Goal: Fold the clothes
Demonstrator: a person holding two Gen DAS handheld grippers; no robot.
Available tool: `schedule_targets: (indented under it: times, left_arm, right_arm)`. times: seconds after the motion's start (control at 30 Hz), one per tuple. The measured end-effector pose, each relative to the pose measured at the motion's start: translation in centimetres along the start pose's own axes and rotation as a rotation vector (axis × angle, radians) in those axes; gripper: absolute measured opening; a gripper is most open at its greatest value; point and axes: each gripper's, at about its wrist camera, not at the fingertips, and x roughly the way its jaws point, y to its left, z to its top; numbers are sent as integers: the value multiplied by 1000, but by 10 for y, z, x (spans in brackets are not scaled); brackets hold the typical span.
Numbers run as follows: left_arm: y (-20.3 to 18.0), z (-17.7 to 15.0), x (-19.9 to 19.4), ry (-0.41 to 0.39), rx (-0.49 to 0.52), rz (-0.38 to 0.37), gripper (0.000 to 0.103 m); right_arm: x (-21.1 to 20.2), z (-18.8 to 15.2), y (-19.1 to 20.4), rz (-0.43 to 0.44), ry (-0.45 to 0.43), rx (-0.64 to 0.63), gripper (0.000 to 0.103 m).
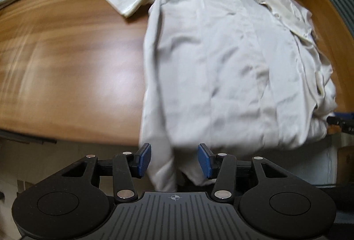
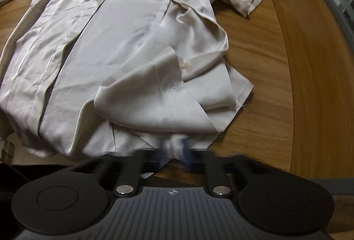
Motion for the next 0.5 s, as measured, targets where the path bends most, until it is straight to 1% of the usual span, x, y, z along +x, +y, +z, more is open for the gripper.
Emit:
schedule_targets:
  times: [0.1,0.2,0.37,0.5]
  left_arm:
    - [-8,15,5,-7,12,-14,49]
    - [-17,28,10,-13,32,-26,49]
    - [-34,57,17,-27,78,-62,49]
    - [-46,85,24,-29,124,-96,49]
  right_arm:
    - [-15,-4,-6,-11,-35,38,2]
    - [-38,-10,-11,-40,-68,72,2]
    - [-80,-24,-17,-143,-125,157,2]
    - [-107,-39,-12,-234,-154,252,2]
